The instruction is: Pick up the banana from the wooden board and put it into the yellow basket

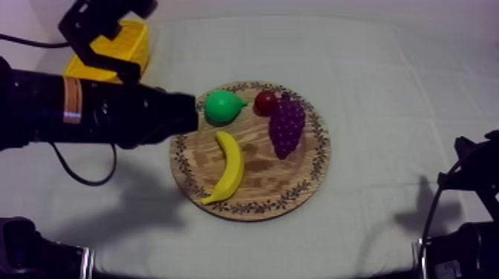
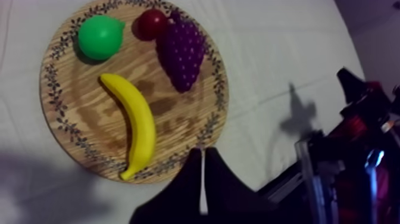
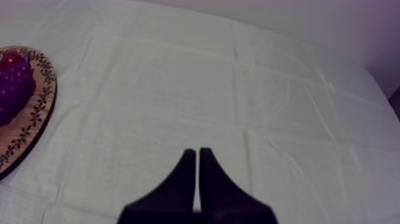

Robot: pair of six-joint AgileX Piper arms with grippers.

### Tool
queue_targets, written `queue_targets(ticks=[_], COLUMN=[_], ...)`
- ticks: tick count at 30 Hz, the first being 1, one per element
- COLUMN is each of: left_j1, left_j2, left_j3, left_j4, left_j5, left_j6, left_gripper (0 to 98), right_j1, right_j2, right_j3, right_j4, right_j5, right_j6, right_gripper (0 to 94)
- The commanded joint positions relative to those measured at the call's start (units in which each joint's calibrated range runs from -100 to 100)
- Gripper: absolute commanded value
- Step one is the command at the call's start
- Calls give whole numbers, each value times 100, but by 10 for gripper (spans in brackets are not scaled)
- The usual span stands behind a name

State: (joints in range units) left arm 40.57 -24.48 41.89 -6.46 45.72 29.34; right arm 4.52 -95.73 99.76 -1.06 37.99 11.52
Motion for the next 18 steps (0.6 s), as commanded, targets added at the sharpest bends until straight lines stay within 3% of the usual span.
queue_targets(ticks=[1,8,14,18], left_j1=[15,70,108,249], left_j2=[88,289,410,436], left_j3=[37,60,-14,-31], left_j4=[-33,-110,-159,-351], left_j5=[2,202,846,919], left_j6=[-137,-238,151,385], left_gripper=[6,17,444,548], right_j1=[0,0,0,0], right_j2=[-2,-2,-2,-2], right_j3=[2,2,2,2], right_j4=[1,1,1,1], right_j5=[0,0,0,0], right_j6=[-2,-2,-2,-2], right_gripper=[3,3,3,3])
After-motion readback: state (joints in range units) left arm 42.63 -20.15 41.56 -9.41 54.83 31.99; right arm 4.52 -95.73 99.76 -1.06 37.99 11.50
